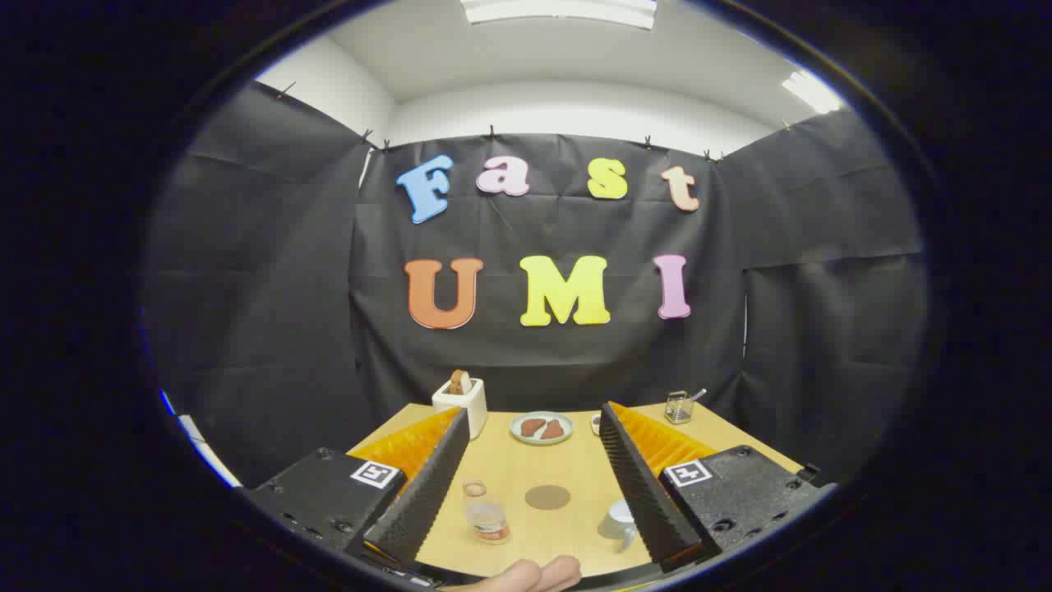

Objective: Take the bottle from table, then pour the juice into the cup, finally place the bottle on the coaster

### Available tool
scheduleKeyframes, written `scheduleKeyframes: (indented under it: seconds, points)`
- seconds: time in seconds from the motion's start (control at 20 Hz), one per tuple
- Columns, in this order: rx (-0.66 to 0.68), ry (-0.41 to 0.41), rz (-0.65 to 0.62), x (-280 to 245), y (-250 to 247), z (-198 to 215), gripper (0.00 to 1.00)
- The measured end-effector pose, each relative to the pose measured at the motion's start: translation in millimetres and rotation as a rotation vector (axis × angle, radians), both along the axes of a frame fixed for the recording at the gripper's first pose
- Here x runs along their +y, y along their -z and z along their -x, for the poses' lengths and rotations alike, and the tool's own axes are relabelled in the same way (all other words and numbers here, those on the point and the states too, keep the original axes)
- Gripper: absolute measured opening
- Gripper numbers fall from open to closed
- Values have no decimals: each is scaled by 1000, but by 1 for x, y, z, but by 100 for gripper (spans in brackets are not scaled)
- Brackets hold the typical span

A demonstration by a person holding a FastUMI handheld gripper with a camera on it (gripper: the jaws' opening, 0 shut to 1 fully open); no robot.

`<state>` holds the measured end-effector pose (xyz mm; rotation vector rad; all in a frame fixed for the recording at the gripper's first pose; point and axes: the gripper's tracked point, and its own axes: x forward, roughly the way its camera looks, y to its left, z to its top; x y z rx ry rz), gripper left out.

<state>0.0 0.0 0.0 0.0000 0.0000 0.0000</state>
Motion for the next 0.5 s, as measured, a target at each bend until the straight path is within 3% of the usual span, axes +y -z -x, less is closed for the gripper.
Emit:
scheduleKeyframes:
  seconds: [0.5]
  points:
    - [-3,2,-3,-3,14,-2,100]
